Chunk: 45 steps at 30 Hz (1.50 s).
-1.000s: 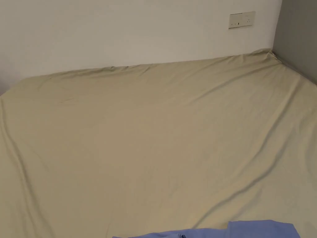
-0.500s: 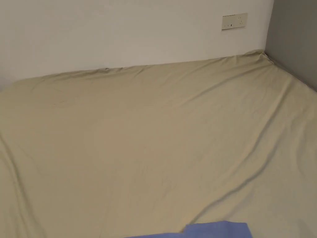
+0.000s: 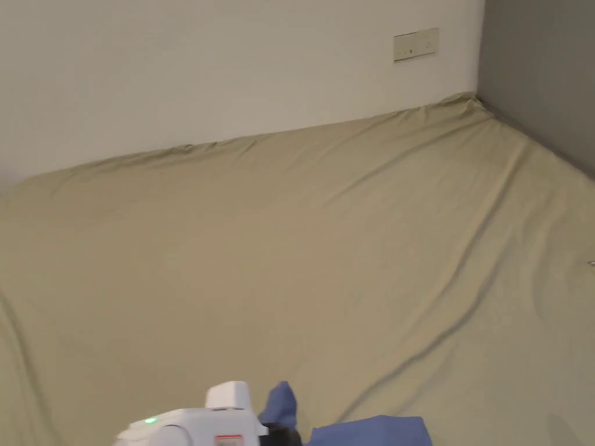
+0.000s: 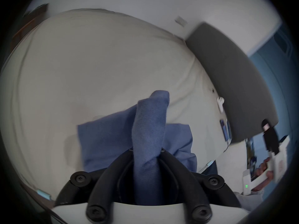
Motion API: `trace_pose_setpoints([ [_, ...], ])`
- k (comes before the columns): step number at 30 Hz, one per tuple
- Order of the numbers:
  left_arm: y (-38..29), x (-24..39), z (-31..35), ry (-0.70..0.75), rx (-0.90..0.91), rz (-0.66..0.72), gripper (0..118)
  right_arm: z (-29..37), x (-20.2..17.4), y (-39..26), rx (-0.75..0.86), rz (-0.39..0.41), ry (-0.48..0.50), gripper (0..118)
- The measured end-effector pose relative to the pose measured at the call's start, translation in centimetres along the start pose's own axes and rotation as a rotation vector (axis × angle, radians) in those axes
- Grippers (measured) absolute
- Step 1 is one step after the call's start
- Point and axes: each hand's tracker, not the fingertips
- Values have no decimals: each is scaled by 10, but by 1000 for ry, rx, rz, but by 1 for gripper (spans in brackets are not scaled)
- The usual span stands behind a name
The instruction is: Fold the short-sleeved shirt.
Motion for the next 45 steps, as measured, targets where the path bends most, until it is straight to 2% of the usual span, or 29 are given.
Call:
trace_pose_setpoints([
  [5,-23,87,-75,34,-105,-211,13,9,25,-5,-2,-35,-56,2],
  [6,-28,90,-90,61,-124,-239,18,10,28,-6,-5,-41,-65,2],
  [7,-31,91,-98,72,-132,-247,30,10,31,-6,-6,-45,-73,2],
  [8,-34,93,-96,46,-123,-245,58,11,33,-7,-8,-48,-80,2],
  [9,-35,94,-85,-50,-98,-243,78,12,35,-7,-8,-50,-84,2],
  [10,-33,92,-75,-128,-75,-220,89,13,37,-8,-8,-51,-88,2],
  [11,-30,90,-64,-185,-51,-208,89,12,38,-9,-12,-52,-90,2],
  [12,-26,89,-43,-207,7,-223,82,10,39,-9,-17,-51,-92,2],
  [13,-23,87,-29,-201,62,-246,67,8,39,-10,-20,-51,-93,2],
  [14,-20,84,-14,-168,121,-276,38,7,38,-11,-23,-51,-93,2],
  [15,-18,82,-5,-124,175,-293,20,5,38,-12,-25,-54,-91,2],
  [16,-19,77,2,-27,233,-308,6,4,37,-12,-29,-59,-88,2],
  [17,-23,73,7,51,278,-330,2,4,36,-13,-31,-64,-81,2],
  [18,-25,68,4,112,274,-356,2,3,34,-14,-33,-64,-75,2],
  [19,-27,63,-2,115,233,-365,2,1,33,-15,-36,-60,-70,2],
  [22,-44,60,-28,-32,66,-349,2,-2,30,-16,-45,-49,-57,2],
  [24,-64,74,-52,-111,-28,-397,2,-1,29,-16,-47,-49,-54,2],
  [26,-84,93,-75,-118,-75,-489,2,0,27,-17,-53,-36,-48,2],
  [29,-95,111,-96,-42,-72,-583,1,-2,25,-17,-75,-6,-40,2],
  [33,-76,102,-81,-114,-82,-480,0,-7,12,-18,-129,40,27,2],
  [36,-64,84,-42,-168,12,-403,0,-18,-8,-17,-177,106,119,2],
  [39,-49,42,-5,-222,143,-267,0,-36,-36,-20,-260,187,257,2],
  [41,-42,12,26,-227,246,-155,0,-49,-56,-26,-307,225,396,2],
  [44,-40,-42,54,-238,350,95,0,-79,-86,-47,-485,191,582,2],
  [45,-44,-56,60,-250,374,165,0,-91,-93,-56,-558,177,610,2],
])
